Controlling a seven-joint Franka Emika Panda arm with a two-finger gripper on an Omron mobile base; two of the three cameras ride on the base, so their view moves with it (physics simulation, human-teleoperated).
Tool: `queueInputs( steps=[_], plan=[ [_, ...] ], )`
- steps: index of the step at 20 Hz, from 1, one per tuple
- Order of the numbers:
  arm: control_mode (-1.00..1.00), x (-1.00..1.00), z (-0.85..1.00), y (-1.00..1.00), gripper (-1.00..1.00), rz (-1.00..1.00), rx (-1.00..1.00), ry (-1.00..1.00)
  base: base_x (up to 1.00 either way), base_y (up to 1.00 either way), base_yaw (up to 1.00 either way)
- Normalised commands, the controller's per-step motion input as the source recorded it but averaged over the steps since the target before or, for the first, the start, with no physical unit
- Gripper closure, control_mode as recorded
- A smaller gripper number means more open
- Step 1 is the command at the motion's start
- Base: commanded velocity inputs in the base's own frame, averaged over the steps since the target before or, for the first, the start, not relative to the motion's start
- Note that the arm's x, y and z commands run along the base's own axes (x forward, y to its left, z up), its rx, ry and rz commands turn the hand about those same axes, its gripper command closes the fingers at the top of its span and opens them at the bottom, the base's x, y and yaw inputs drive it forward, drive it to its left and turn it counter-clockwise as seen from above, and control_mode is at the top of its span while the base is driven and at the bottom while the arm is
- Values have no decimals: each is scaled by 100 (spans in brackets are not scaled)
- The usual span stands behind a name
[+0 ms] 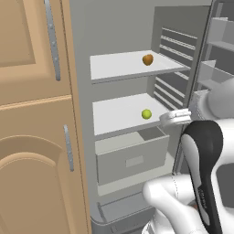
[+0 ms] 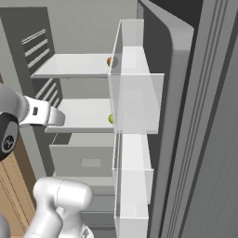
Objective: Retrieve the apple and pear from the fridge and place them into the bowl on the dining table.
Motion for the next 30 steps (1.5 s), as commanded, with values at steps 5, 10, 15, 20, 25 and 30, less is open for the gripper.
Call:
queueInputs(
  steps=[5,10,15,20,25,30],
  plan=[
    [-100,16,43,0,-100,-1,0,-16,0,0,0],
    [-100,24,33,0,-100,0,0,-13,0,0,0],
    [-100,52,1,0,-100,-1,0,-3,0,0,0],
    [-100,63,0,0,-100,-1,0,-1,0,0,0],
    [-100,43,7,-7,-100,-2,0,-5,0,0,0],
    [-100,37,15,-7,-100,-3,1,-3,0,0,0]
  ],
)
